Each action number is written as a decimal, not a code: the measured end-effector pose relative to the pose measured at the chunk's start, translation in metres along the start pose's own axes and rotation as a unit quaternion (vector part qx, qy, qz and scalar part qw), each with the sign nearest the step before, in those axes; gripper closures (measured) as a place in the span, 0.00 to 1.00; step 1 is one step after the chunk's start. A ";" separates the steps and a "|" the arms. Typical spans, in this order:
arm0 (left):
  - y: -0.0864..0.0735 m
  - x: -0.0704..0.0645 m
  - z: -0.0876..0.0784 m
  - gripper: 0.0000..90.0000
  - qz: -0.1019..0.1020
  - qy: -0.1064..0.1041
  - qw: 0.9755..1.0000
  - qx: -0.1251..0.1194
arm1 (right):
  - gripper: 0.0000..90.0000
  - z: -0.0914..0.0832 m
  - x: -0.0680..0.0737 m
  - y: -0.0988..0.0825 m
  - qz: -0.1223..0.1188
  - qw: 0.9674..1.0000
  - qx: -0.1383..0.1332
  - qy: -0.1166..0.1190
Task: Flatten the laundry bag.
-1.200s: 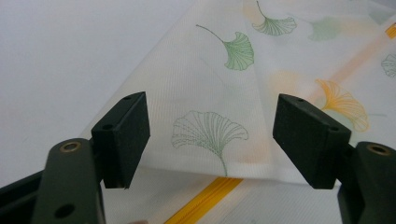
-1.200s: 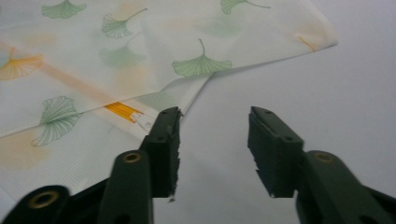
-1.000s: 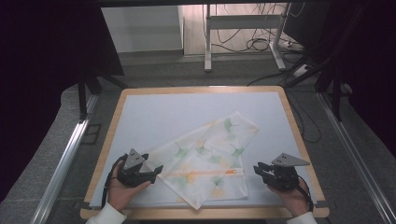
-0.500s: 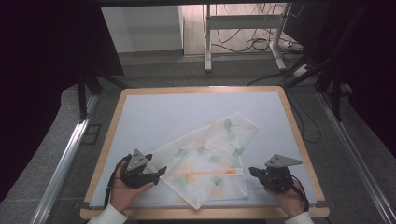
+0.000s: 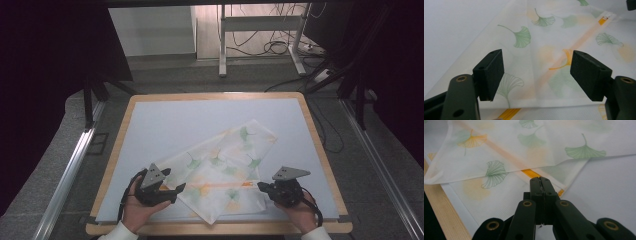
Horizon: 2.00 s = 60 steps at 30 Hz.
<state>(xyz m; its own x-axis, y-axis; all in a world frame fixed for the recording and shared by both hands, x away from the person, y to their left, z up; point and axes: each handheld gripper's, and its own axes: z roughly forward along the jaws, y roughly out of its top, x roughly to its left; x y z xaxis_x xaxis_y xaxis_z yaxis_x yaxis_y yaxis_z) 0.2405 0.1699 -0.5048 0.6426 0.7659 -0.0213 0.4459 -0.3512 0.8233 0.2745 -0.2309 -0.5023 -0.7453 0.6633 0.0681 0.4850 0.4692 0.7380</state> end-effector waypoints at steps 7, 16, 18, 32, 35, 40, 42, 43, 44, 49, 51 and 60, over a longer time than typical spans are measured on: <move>0.003 -0.007 0.005 0.30 0.007 -0.010 1.000 0.003 | 0.99 0.011 0.011 0.002 -0.008 1.000 0.014 0.020; 0.008 -0.019 0.017 0.30 0.013 -0.017 1.000 0.007 | 0.99 0.028 0.023 0.005 -0.032 0.998 0.044 0.037; 0.009 -0.024 0.020 0.30 0.023 -0.021 0.999 0.011 | 0.99 0.031 0.024 0.004 -0.033 0.997 0.050 0.039; 0.015 -0.055 0.040 0.29 0.064 -0.051 0.996 0.033 | 0.99 0.036 0.023 0.003 -0.032 0.996 0.062 0.050; 0.015 -0.058 0.043 0.29 0.067 -0.055 0.996 0.037 | 0.99 0.036 0.023 0.003 -0.033 0.996 0.062 0.050; 0.016 -0.068 0.050 0.29 0.075 -0.067 0.994 0.045 | 0.99 0.036 0.022 0.003 -0.031 0.996 0.062 0.052; 0.017 -0.071 0.052 0.29 0.075 -0.074 0.993 0.047 | 0.99 0.036 0.021 0.003 -0.030 0.996 0.062 0.053; 0.017 -0.073 0.054 0.29 0.074 -0.077 0.993 0.049 | 0.99 0.036 0.021 0.003 -0.029 0.996 0.063 0.055; 0.017 -0.074 0.056 0.28 0.075 -0.080 0.993 0.051 | 0.99 0.036 0.021 0.003 -0.030 0.996 0.063 0.055; 0.018 -0.083 0.065 0.28 0.083 -0.092 0.990 0.065 | 0.99 0.036 0.021 0.003 -0.032 0.996 0.062 0.055; 0.018 -0.085 0.068 0.28 0.085 -0.094 0.990 0.068 | 0.99 0.036 0.021 0.003 -0.033 0.996 0.061 0.055; 0.019 -0.094 0.083 0.29 0.088 -0.101 0.987 0.085 | 0.99 0.036 0.021 0.003 -0.034 0.996 0.061 0.056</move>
<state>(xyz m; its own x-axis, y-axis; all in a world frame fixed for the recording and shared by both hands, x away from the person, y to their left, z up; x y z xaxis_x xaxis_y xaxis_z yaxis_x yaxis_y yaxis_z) 0.2400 0.0465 -0.5338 0.8225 0.5686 -0.0134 0.4039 -0.5674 0.7175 0.2769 -0.1950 -0.5231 -0.8212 0.5619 0.1001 0.4790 0.5831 0.6561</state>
